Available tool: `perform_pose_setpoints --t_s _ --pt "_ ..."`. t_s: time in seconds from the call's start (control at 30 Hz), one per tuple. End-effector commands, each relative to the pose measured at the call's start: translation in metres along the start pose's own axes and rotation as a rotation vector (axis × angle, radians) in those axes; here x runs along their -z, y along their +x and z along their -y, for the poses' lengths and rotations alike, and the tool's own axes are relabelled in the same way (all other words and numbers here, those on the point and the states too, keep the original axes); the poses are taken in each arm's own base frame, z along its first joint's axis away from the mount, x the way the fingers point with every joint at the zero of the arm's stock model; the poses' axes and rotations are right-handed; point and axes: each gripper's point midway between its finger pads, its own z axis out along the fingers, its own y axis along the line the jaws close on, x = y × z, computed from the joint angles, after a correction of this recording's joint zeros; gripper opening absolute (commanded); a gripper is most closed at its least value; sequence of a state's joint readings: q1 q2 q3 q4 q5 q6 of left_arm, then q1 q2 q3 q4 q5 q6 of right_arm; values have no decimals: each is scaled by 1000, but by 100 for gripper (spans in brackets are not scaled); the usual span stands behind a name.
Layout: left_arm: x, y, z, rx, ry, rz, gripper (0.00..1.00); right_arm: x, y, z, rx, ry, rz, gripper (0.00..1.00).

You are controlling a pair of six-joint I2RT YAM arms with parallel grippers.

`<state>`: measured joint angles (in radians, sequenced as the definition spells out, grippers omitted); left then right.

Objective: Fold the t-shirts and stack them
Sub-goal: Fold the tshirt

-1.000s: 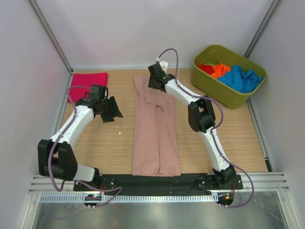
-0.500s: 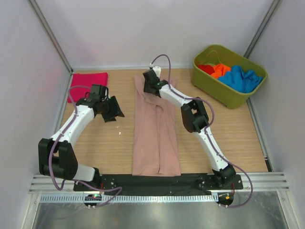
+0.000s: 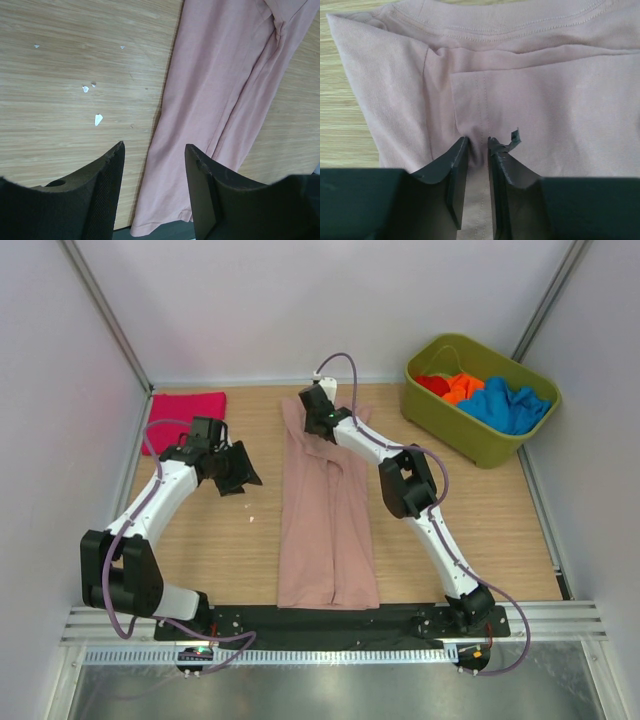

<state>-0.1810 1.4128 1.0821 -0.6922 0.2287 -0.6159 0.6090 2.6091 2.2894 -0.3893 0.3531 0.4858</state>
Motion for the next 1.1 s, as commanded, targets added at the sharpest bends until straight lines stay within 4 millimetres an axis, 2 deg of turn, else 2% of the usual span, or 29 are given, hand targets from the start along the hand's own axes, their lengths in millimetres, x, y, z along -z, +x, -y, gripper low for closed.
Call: perform_pose_setpoints --t_s 0.0,0.17,0.27,0.37,0.47,0.67,0.7,0.77,0.87,0.9,0.97,1.0,1.03,1.07 --pt "-1 -3 4 -22 29 9 53 7 -27 -17 -13 -41 67 31" --pt "-2 -3 3 -22 25 9 53 5 -22 -19 -17 -50 55 28" --pt "-2 -3 3 -22 24 10 53 5 -23 -21 -23 -60 56 20" --pt "-2 -3 3 -22 23 11 52 8 -30 -23 -23 -62 74 7" --pt "-3 -2 3 -20 21 6 53 13 -41 -22 -24 -59 93 1" --pt "-3 -3 1 -20 16 10 52 24 -60 -14 -12 -26 134 1" --pt "-3 -3 1 -20 16 10 53 33 -72 -17 -18 -37 157 1" --pt "-3 -3 1 -20 14 10 52 41 -81 -11 -12 -19 181 1" --pt "-3 -3 0 -22 11 13 53 59 -98 12 -44 22 206 1" --pt "-3 -4 -1 -19 5 17 53 70 -107 27 -68 36 223 1" --pt "-1 -4 -1 -21 3 20 53 82 -114 45 -86 52 245 1" --pt "-2 -4 -2 -19 1 21 52 79 -99 62 -81 81 224 1" --pt "-1 -4 -1 -20 3 23 53 98 -119 75 -107 88 264 1" --pt "0 -6 -1 -20 4 28 53 101 -122 86 -121 97 278 1"
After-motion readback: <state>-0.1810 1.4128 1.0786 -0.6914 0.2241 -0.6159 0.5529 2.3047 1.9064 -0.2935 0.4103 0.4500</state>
